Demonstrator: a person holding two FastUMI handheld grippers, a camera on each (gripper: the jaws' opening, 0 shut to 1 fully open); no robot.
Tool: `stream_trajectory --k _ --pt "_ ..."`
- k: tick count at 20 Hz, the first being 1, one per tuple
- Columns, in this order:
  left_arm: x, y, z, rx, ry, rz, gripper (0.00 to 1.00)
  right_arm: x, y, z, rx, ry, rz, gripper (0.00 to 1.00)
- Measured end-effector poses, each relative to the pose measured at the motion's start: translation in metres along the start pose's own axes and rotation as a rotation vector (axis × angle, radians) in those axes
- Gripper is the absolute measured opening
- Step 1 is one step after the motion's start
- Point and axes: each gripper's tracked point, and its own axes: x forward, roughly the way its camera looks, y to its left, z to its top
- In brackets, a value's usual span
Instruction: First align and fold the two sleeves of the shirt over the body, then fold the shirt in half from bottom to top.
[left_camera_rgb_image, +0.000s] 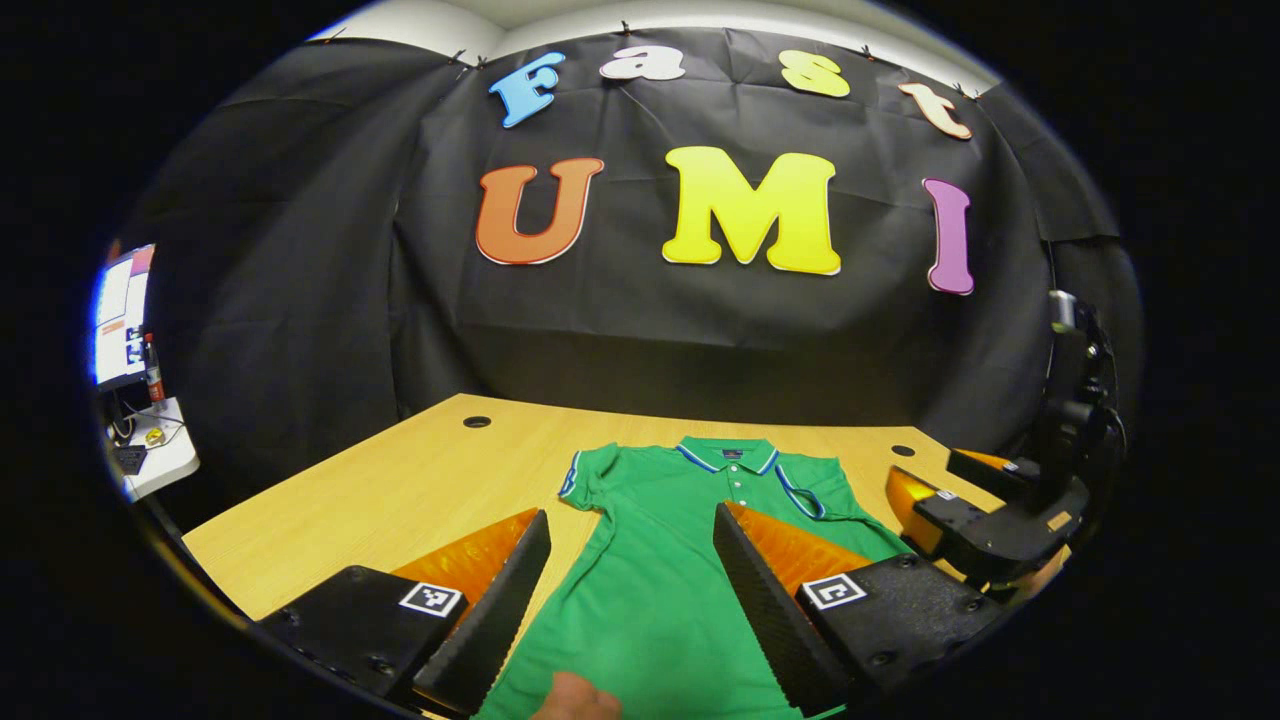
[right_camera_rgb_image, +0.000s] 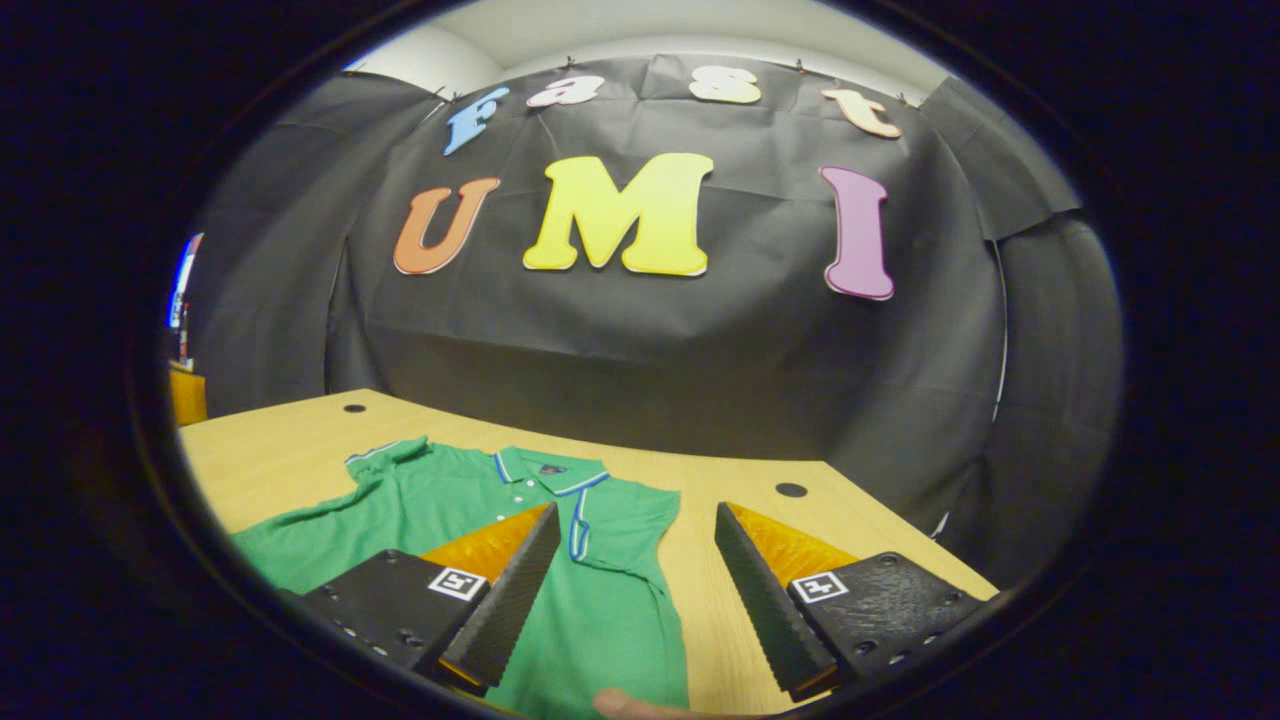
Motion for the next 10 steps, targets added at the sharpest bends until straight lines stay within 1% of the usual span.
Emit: stream_trajectory --k 1,3,4,5,6,7,10 --pt "0.002 -0.001 0.002 -0.002 -0.007 -0.010 1.00 -0.005 -0.001 -0.008 0.002 0.003 0.007 0.96" --pt "0.015 0.003 0.007 0.031 -0.001 0.000 1.00 -0.011 -0.005 -0.021 0.007 0.008 0.021 0.97" --pt "0.025 0.006 0.010 0.048 0.013 0.005 1.00 -0.014 -0.007 -0.026 0.013 0.022 0.023 0.95" --pt "0.037 0.005 0.014 0.051 0.019 -0.001 1.00 -0.016 -0.009 -0.033 0.028 0.043 0.024 0.95" --pt "0.052 -0.001 0.023 0.046 0.006 -0.025 1.00 -0.017 -0.008 -0.035 0.049 0.055 0.036 0.95" --pt "0.070 -0.002 0.027 0.044 0.008 -0.028 1.00 -0.019 -0.008 -0.035 0.069 0.062 0.049 0.95" --pt "0.132 0.009 0.016 0.061 0.059 -0.020 1.00 -0.023 -0.012 -0.031 0.104 0.054 0.064 0.95"
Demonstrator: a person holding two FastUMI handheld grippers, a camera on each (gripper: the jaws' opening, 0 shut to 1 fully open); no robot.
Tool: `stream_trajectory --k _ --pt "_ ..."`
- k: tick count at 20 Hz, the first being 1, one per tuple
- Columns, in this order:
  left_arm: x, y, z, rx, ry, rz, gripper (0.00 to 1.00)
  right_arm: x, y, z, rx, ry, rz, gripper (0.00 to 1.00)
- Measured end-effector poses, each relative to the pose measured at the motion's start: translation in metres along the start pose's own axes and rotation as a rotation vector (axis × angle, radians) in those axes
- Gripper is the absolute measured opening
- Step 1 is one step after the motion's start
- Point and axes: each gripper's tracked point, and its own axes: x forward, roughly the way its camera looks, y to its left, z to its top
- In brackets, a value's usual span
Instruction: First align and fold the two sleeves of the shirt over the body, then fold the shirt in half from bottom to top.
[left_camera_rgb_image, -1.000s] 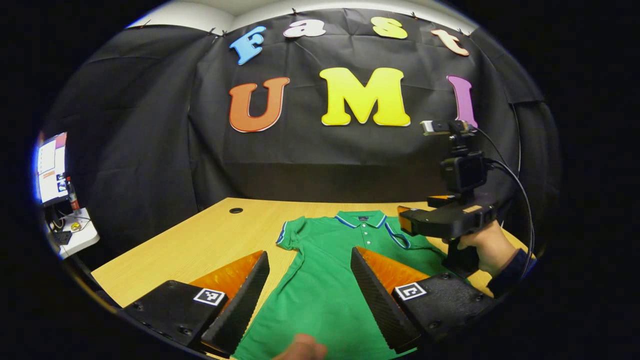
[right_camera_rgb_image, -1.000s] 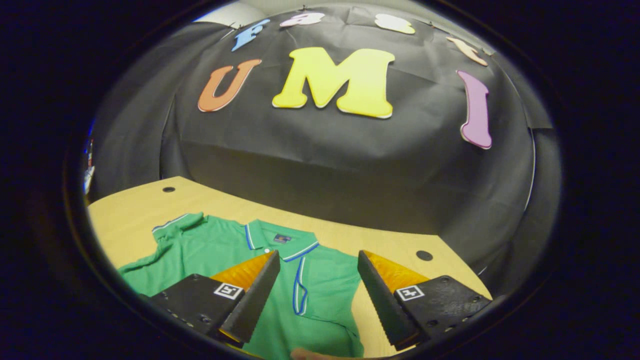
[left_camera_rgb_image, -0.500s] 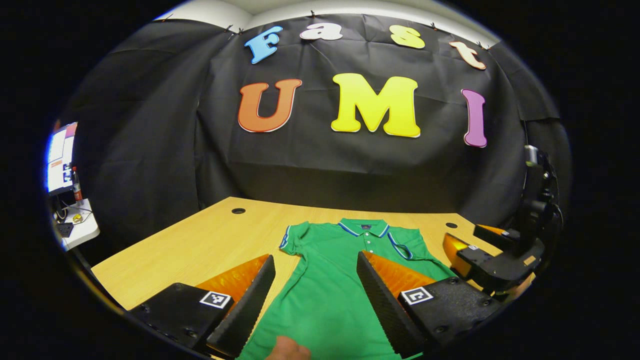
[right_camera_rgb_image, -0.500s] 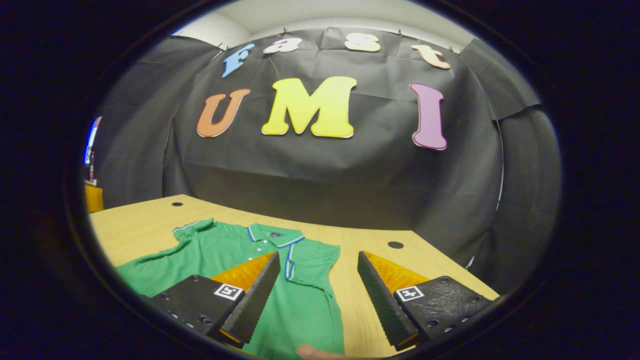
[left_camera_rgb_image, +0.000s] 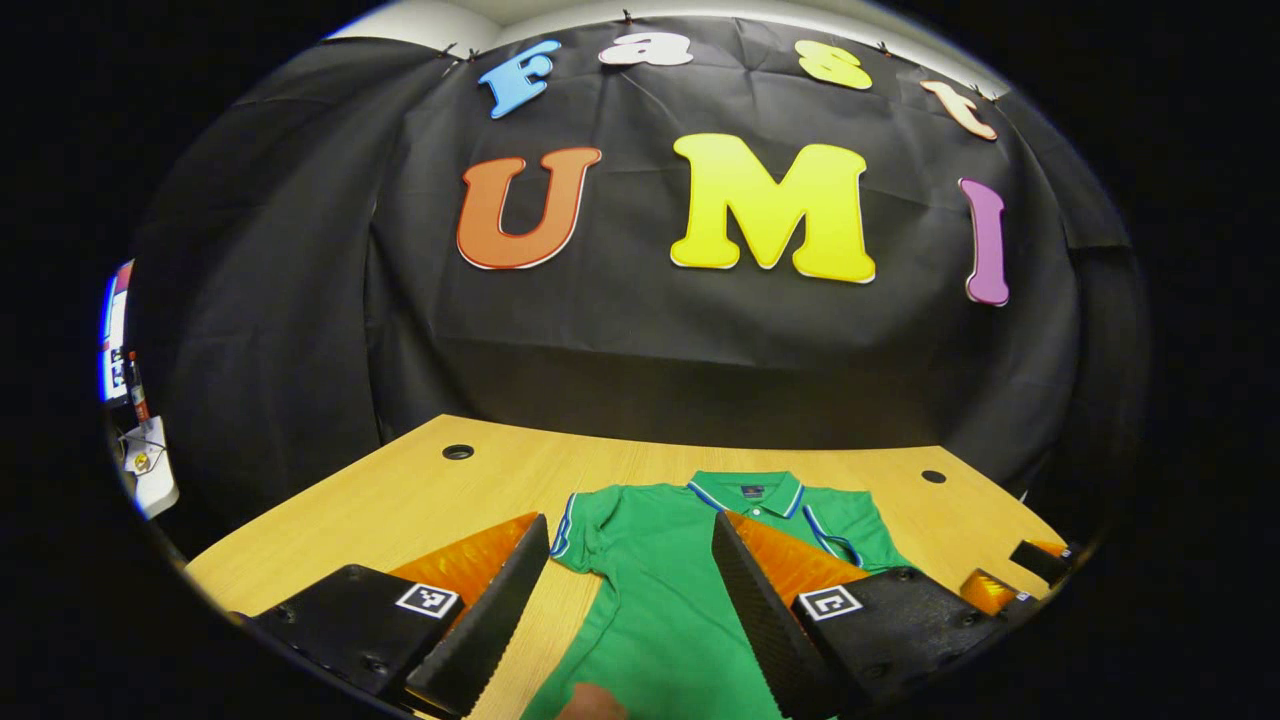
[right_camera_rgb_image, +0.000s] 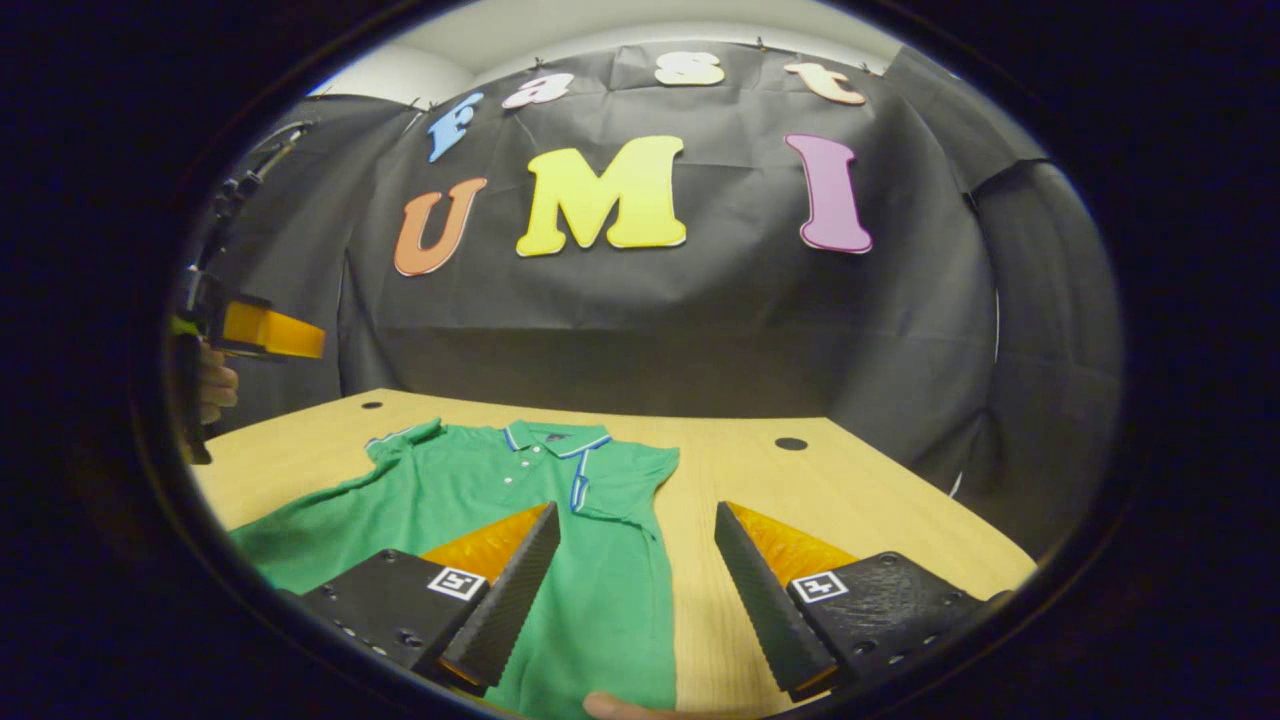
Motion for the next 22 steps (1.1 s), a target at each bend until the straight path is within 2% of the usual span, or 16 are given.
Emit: stream_trajectory --k 1,3,6,11,14,18,20,22 --pt "0.021 0.006 -0.007 -0.001 0.027 0.006 1.00 -0.001 0.000 -0.001 0.007 -0.004 0.003 0.97" --pt "0.055 0.024 -0.028 -0.033 0.103 0.037 1.00 -0.003 0.000 -0.002 0.020 -0.001 0.011 0.95" --pt "0.096 0.045 -0.059 -0.047 0.201 0.036 1.00 -0.005 0.004 -0.004 0.064 0.011 0.042 0.95" --pt "0.144 0.053 -0.081 -0.105 0.319 -0.085 1.00 -0.007 0.015 -0.008 0.042 0.020 0.075 0.93" --pt "0.159 0.065 -0.102 -0.051 0.368 -0.069 1.00 -0.010 0.023 -0.008 0.013 0.012 0.098 0.94" --pt "0.165 0.060 -0.116 -0.087 0.386 -0.113 0.86 -0.010 0.029 -0.013 0.003 0.029 0.113 0.94" --pt "0.169 0.065 -0.118 -0.076 0.392 -0.100 0.75 -0.009 0.031 -0.014 0.004 0.039 0.119 0.94" --pt "0.168 0.064 -0.120 -0.108 0.397 -0.106 0.58 -0.009 0.031 -0.016 0.008 0.047 0.121 0.94"
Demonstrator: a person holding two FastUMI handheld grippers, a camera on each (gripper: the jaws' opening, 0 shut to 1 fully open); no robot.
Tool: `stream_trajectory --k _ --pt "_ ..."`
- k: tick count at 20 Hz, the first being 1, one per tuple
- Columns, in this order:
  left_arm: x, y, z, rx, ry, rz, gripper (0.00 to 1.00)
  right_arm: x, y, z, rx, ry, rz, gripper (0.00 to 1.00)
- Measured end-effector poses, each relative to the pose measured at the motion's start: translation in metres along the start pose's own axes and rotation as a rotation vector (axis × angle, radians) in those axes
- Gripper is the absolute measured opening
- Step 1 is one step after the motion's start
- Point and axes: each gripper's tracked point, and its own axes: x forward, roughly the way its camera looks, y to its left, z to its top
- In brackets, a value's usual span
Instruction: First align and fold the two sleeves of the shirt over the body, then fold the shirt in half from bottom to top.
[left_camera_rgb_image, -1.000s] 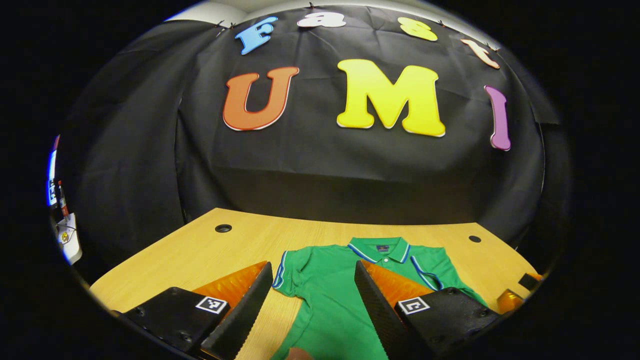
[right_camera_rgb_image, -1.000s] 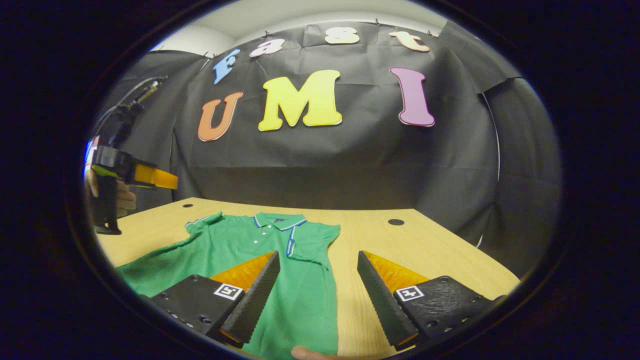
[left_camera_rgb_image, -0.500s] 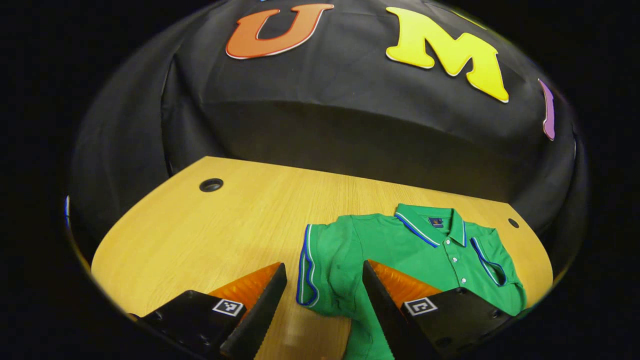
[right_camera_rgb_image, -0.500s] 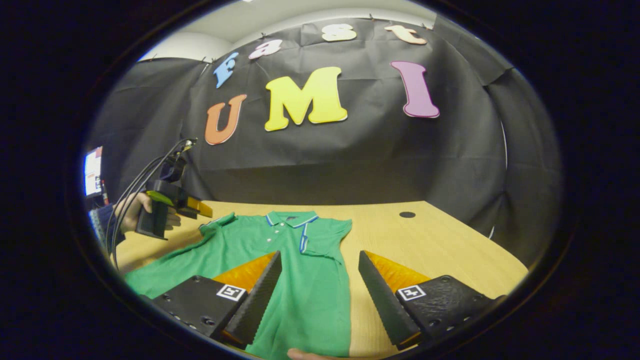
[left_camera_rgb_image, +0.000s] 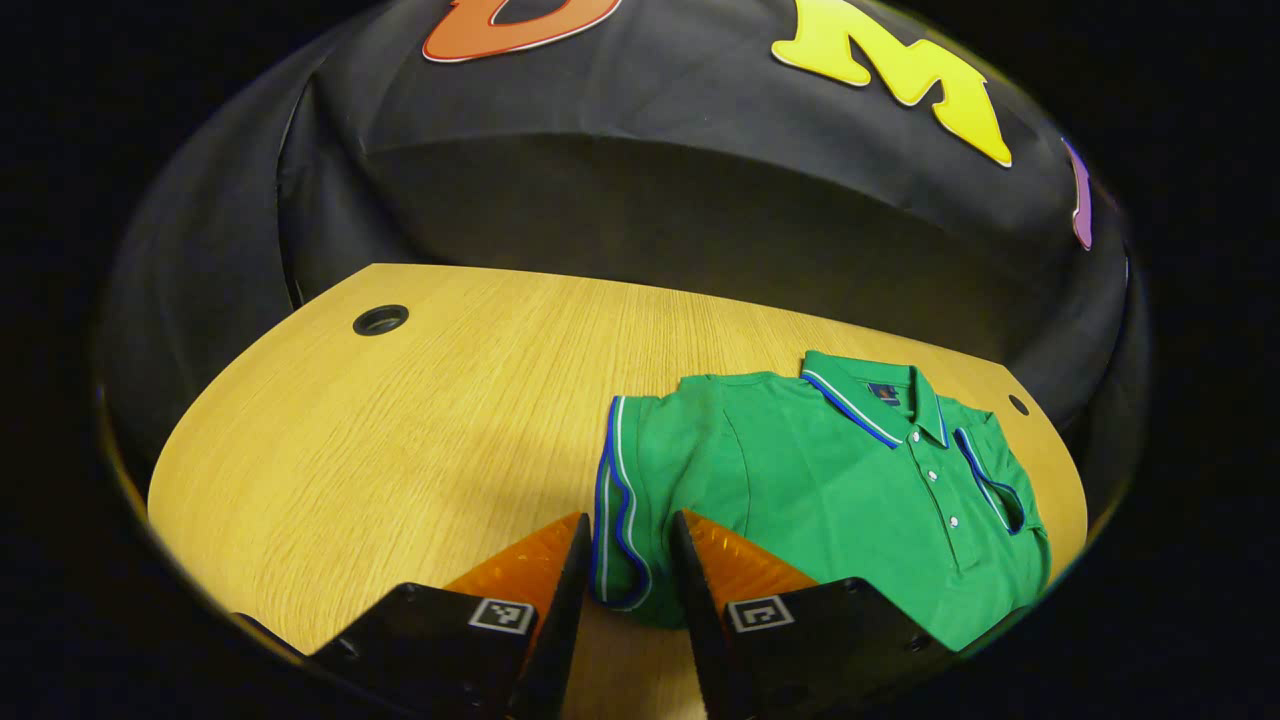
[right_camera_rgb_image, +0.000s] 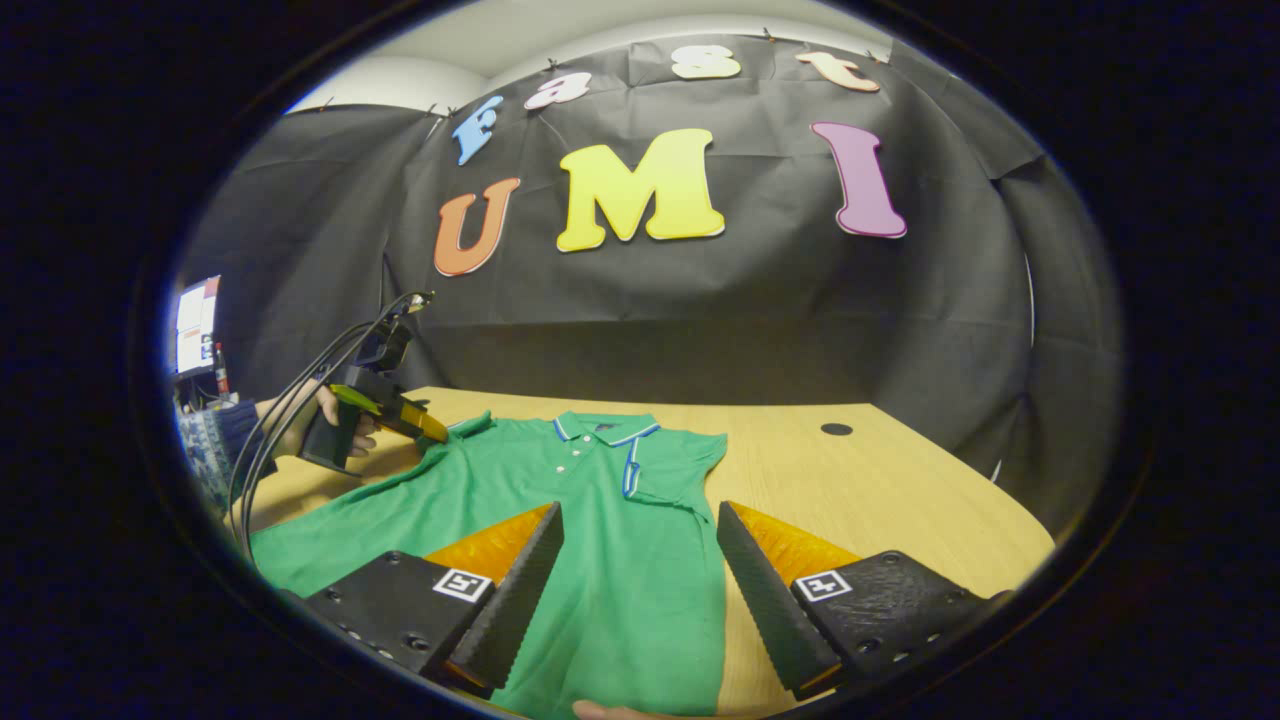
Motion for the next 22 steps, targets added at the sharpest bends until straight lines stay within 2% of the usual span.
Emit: stream_trajectory --k 1,2,3,5,9,11,12,13,18,20,21,22 --pt "0.001 -0.001 0.001 -0.026 -0.008 -0.014 0.43 0.001 -0.001 0.000 0.005 0.004 0.001 0.94" --pt "0.003 -0.004 0.000 -0.060 -0.007 -0.027 0.34 0.001 0.000 -0.002 0.012 0.010 0.005 0.94" --pt "0.003 -0.006 -0.001 -0.086 -0.006 -0.032 0.17 0.001 0.001 -0.003 0.021 0.016 0.010 0.94" --pt "0.002 -0.006 -0.003 -0.089 -0.003 -0.028 0.09 0.001 0.002 -0.006 0.043 0.030 0.020 0.94" --pt "-0.006 -0.009 0.012 -0.055 -0.035 0.002 0.08 0.004 0.001 -0.011 0.086 0.061 0.033 0.94" --pt "-0.010 -0.013 0.020 0.004 -0.036 0.035 0.07 0.003 0.001 -0.011 0.102 0.067 0.039 0.96" --pt "-0.012 -0.017 0.024 0.037 -0.037 0.048 0.08 0.004 -0.001 -0.010 0.101 0.067 0.034 0.93" --pt "-0.012 -0.022 0.028 0.066 -0.039 0.061 0.08 0.004 -0.003 -0.011 0.093 0.064 0.024 0.96" --pt "-0.014 -0.064 0.034 0.174 -0.032 0.101 0.08 0.004 0.000 -0.013 0.074 0.069 0.025 0.96" --pt "-0.019 -0.087 0.039 0.197 -0.057 0.116 0.12 0.005 0.000 -0.015 0.066 0.076 0.023 0.96" --pt "-0.029 -0.110 0.041 0.191 -0.076 0.075 0.01 0.004 0.001 -0.016 0.062 0.075 0.023 0.96" --pt "-0.034 -0.130 0.045 0.194 -0.096 0.030 0.33 0.003 0.001 -0.015 0.059 0.074 0.023 0.96"
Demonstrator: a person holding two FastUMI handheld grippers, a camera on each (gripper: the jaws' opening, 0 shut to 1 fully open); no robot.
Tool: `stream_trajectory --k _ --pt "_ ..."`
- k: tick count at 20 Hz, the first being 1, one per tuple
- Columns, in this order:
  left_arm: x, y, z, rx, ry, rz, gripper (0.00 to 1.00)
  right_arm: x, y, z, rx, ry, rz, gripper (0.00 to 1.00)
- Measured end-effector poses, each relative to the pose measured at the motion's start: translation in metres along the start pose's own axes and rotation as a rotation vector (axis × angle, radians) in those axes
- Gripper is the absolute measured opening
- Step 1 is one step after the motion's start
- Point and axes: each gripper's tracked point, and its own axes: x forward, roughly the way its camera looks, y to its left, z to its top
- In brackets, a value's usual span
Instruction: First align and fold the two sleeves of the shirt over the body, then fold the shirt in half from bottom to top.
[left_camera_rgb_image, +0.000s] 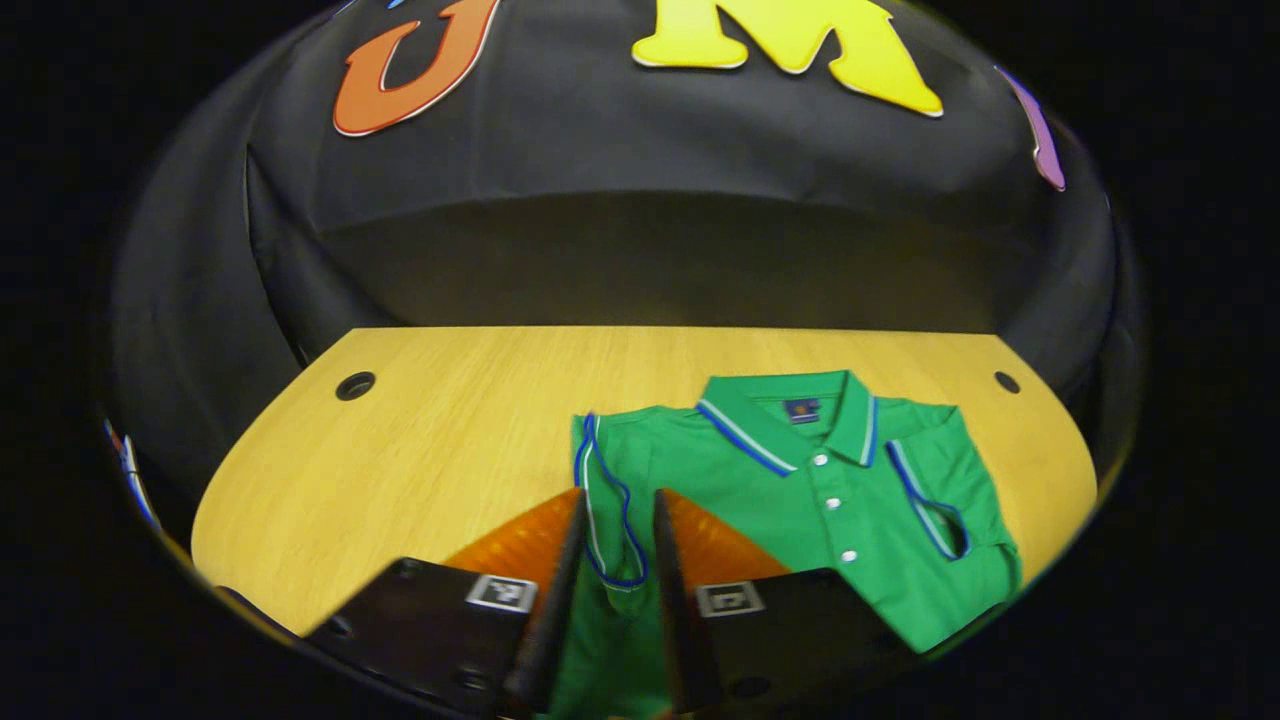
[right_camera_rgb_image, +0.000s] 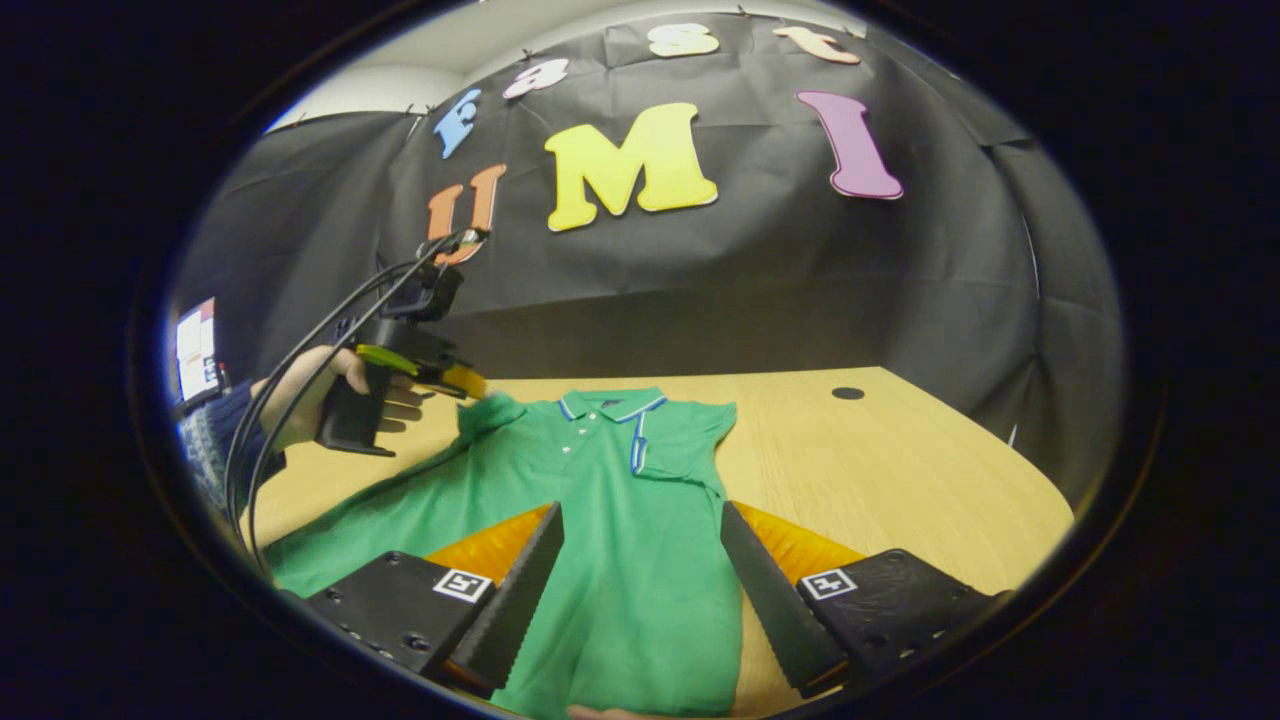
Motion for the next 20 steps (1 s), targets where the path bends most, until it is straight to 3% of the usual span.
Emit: stream_trajectory --k 2,3,12,16,20 --pt "-0.006 -0.016 0.005 0.025 -0.030 -0.015 0.96 0.001 -0.002 0.000 -0.003 -0.002 -0.007 0.96" --pt "-0.011 -0.022 0.006 0.028 -0.034 -0.017 1.00 0.001 -0.002 -0.002 -0.001 -0.002 -0.009 0.96" --pt "-0.076 -0.021 0.008 0.026 -0.094 -0.016 1.00 0.000 -0.011 0.001 0.014 -0.022 -0.028 0.96" --pt "-0.113 0.006 -0.007 0.025 -0.118 0.030 1.00 -0.003 -0.013 0.008 0.003 -0.059 -0.041 0.96" --pt "-0.156 0.027 -0.023 0.007 -0.157 0.025 1.00 -0.021 -0.026 0.005 -0.005 -0.069 -0.067 0.96"
